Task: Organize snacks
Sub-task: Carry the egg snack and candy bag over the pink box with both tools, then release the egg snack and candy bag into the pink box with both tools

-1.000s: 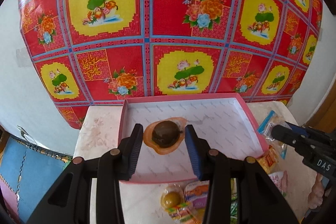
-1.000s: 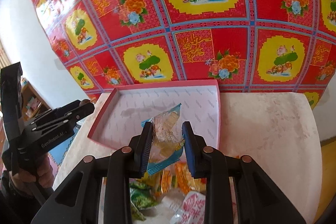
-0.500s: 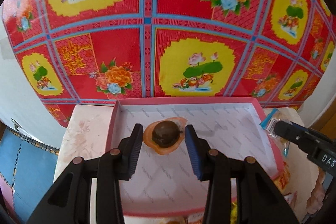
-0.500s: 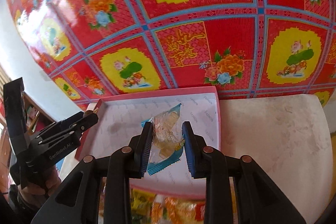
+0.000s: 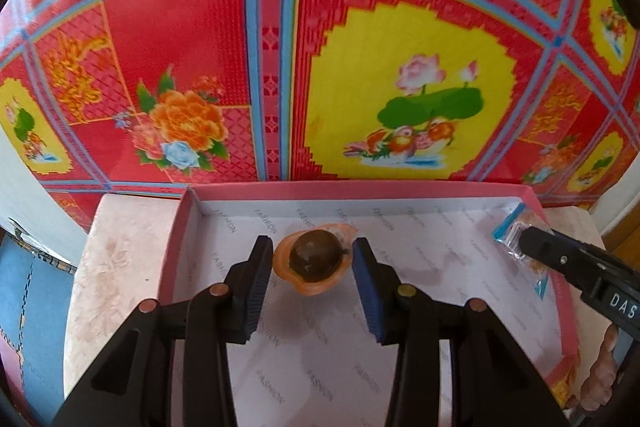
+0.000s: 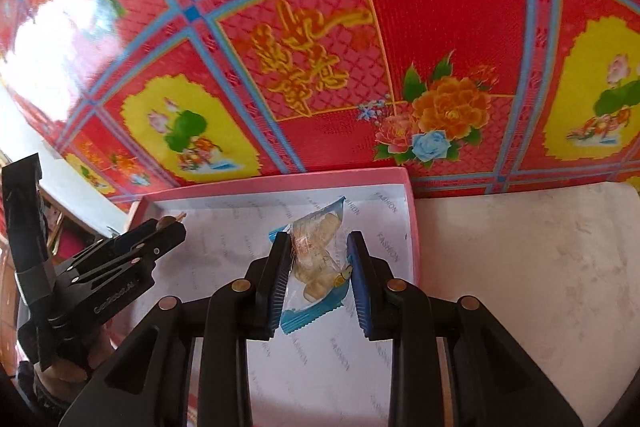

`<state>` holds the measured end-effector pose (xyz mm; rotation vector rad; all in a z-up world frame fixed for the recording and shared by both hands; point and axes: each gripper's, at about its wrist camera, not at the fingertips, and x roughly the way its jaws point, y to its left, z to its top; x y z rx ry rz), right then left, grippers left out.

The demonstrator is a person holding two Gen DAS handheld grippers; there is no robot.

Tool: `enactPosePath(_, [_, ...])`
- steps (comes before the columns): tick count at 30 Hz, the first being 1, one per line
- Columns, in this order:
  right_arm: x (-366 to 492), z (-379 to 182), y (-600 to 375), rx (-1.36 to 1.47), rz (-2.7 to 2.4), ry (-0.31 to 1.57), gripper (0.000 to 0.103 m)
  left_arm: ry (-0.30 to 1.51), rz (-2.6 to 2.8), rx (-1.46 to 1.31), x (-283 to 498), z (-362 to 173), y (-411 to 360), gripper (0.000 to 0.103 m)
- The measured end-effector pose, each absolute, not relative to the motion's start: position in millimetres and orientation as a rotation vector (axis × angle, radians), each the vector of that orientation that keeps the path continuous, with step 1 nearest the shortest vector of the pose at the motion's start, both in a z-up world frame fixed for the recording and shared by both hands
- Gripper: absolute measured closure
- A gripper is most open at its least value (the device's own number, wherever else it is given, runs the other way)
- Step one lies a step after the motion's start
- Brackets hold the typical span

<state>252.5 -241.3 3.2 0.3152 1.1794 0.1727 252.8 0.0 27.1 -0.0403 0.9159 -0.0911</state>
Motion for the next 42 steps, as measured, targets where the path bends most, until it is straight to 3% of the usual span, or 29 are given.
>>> enactPosePath(18, [271.7,-18.1,-217.5,0.273,0.162,1.243,0.072,0.961,-0.097,0.013,269.6,8.6,-26.6,0.059])
enactPosePath(22, [273.6,-20.2,-211.2,0.269,0.171,1.253,0.068,0.966,-0.1,0.017,278.2,4.3,-35.4,0.058])
enactPosePath(26, [273.6,-16.6,-206.9,0.273,0.178,1.269,0.061,0.977,-0.101,0.002,277.2,8.1,-31.2,0.056])
enactPosePath(42, [266.3,8.6,-193.8,0.284,0.183,1.267,0.061,0.952,-0.11,0.005,241.0,49.2,-8.1,0.055])
